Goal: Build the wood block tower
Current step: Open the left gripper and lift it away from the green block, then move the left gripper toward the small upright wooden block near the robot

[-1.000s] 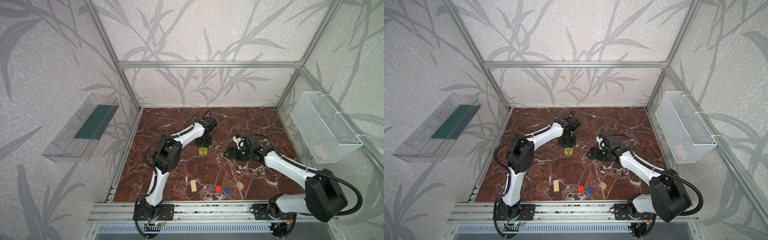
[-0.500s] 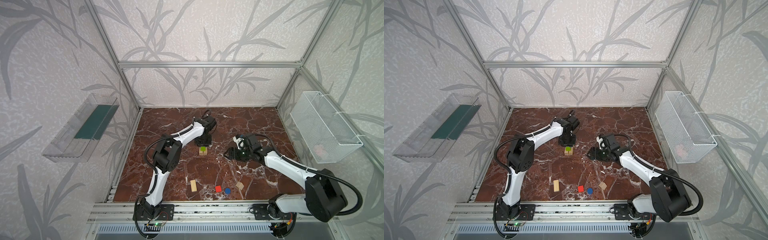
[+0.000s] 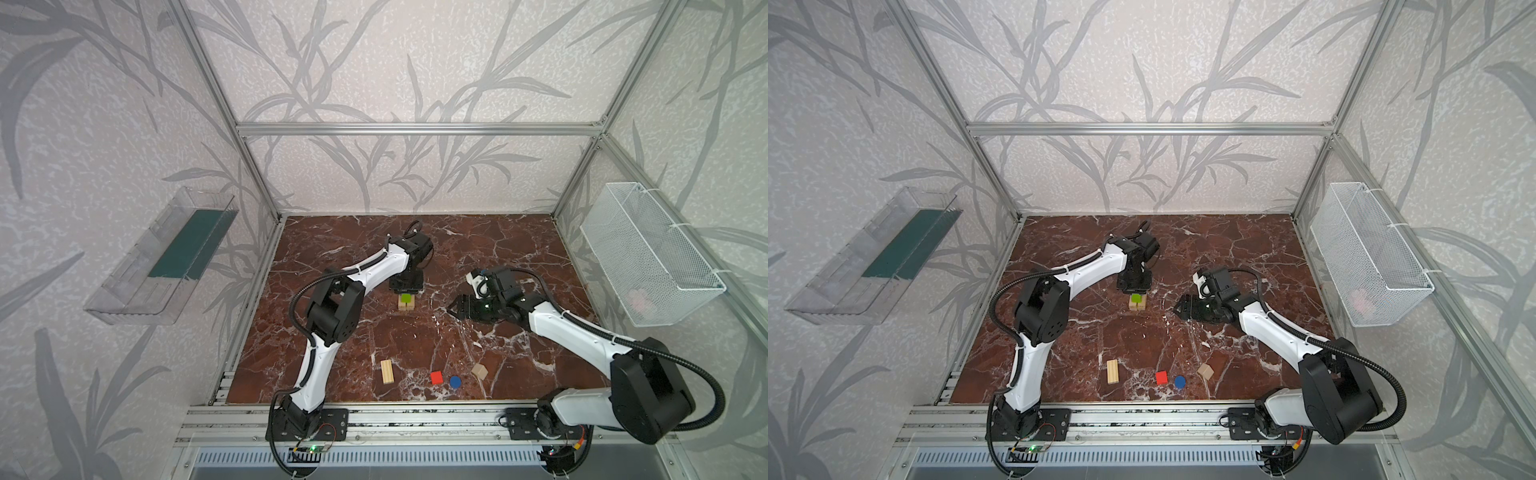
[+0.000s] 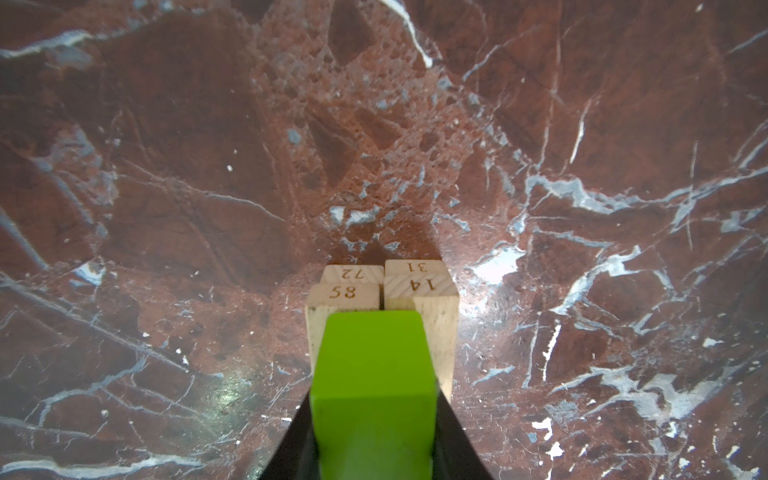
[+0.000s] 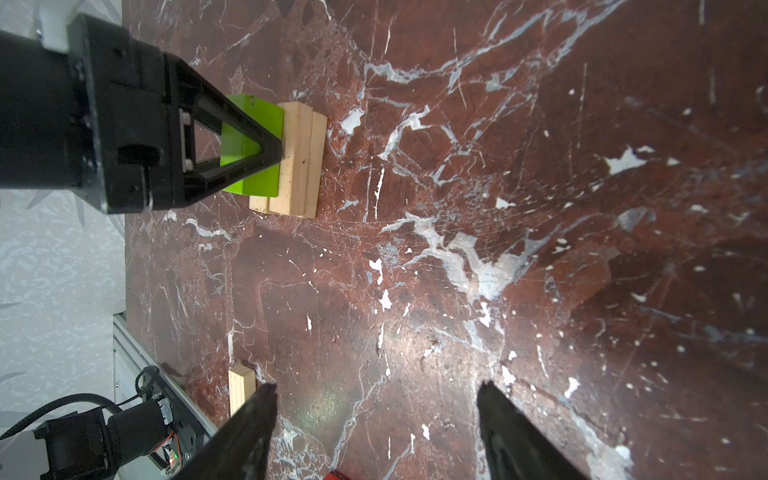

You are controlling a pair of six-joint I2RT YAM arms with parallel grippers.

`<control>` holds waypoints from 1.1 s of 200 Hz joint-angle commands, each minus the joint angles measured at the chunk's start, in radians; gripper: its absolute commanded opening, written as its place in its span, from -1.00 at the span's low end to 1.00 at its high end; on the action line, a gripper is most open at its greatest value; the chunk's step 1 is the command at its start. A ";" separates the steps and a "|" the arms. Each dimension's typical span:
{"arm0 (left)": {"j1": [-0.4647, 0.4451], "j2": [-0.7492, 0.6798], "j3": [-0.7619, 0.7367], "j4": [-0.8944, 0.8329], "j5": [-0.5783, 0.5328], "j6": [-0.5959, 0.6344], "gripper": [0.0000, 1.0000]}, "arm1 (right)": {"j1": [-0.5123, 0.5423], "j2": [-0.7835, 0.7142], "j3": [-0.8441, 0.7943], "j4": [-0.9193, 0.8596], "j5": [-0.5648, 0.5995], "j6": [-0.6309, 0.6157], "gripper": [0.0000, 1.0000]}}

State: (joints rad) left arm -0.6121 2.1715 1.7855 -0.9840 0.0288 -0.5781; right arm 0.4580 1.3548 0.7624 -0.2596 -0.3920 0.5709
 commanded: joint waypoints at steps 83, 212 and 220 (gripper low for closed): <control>0.005 -0.083 0.024 -0.059 -0.014 -0.022 -0.09 | -0.002 -0.036 0.067 -0.053 0.013 -0.064 0.54; -0.098 -0.682 -0.546 0.020 -0.023 -0.289 0.23 | 0.152 -0.061 -0.109 0.211 -0.042 -0.212 0.79; -0.119 -0.715 -0.582 0.013 -0.036 -0.325 0.25 | 0.170 -0.056 -0.125 0.235 -0.046 -0.220 0.80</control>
State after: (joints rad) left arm -0.6811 1.5452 1.2884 -0.9489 0.0311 -0.7807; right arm 0.5854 1.3132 0.6861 -0.1223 -0.4210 0.3985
